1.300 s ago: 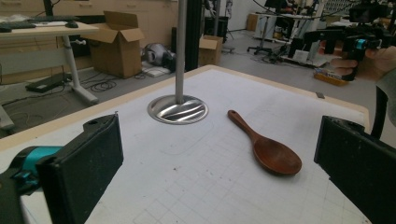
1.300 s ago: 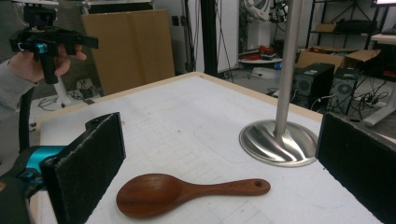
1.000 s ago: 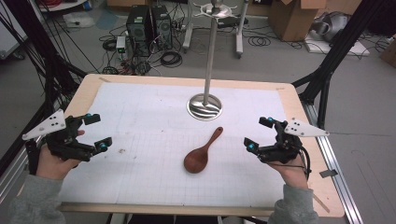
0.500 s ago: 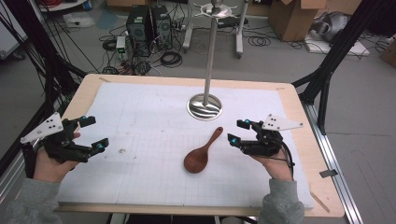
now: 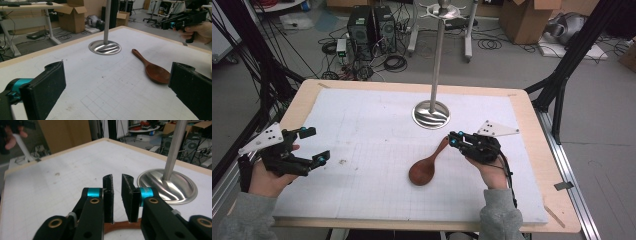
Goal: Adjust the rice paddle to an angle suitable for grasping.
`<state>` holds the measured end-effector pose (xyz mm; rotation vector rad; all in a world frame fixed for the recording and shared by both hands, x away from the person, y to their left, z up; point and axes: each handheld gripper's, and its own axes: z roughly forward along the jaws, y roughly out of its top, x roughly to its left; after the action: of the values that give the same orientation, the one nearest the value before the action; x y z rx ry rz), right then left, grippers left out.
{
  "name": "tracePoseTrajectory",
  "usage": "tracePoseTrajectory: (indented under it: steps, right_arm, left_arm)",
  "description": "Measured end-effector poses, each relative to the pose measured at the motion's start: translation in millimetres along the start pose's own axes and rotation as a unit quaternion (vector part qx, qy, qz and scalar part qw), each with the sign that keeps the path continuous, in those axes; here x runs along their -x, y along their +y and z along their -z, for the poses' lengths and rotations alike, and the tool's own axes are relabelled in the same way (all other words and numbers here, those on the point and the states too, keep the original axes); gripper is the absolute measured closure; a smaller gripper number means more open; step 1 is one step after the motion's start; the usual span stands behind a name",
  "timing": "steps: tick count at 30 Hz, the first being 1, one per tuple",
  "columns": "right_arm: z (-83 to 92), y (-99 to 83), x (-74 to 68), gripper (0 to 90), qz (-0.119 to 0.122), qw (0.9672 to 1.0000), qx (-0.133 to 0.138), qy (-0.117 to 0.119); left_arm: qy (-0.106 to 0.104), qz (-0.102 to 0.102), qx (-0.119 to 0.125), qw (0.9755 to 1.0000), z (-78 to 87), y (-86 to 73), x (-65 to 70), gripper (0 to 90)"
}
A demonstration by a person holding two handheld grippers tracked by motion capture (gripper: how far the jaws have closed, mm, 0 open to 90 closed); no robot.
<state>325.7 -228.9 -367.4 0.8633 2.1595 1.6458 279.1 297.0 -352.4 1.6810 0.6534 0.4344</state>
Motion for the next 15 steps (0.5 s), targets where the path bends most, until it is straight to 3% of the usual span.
tracePoseTrajectory:
  steps: [3, 15]
  right_arm:
    - [-5.8, -2.6, 2.1, 89.5, -0.004, 1.0, -0.005, -0.004]
    - [-37.3, -7.0, -3.5, 89.5, -0.001, 0.9993, -0.035, 0.012]
  left_arm:
    - [0.001, 0.001, -0.002, 1.0, 0.3, -1.1, 0.0, 1.7]
    - [0.008, 0.003, -0.014, 0.9999, 4.7, -6.6, 0.7, 1.8]
